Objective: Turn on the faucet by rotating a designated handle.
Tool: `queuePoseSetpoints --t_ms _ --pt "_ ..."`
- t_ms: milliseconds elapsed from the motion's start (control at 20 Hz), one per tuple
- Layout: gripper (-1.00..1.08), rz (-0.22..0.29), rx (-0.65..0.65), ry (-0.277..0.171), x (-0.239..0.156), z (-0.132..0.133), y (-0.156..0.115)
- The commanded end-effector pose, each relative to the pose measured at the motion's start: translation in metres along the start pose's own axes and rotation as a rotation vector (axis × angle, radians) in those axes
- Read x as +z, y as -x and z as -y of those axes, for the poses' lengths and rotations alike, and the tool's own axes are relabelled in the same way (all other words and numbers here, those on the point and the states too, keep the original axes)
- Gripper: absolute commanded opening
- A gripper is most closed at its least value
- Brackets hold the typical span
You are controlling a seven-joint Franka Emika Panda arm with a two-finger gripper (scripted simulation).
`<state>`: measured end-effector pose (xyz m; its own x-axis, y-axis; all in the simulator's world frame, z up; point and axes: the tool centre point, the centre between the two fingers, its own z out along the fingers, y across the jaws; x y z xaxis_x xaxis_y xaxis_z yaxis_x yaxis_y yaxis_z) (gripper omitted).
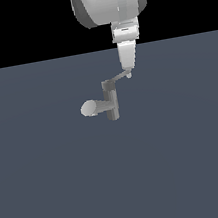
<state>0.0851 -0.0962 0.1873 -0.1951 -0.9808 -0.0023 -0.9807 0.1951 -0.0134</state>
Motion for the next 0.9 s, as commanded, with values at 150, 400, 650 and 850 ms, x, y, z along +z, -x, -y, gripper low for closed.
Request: queuePoseSetpoints --t_ms 150,400,650,850 --pt "-1.0 -0.002 0.005 0.014 0.005 -0.019 -0.005" --pt "-1.0 -0.002 0.005 0.014 0.005 -0.033 -0.006" --pt "-1.0 0.004 -0.006 -0.012 -0.006 -0.031 0.009" --pt "-1.0 0.003 -0.004 -0.007 -0.004 -0.043 0.015"
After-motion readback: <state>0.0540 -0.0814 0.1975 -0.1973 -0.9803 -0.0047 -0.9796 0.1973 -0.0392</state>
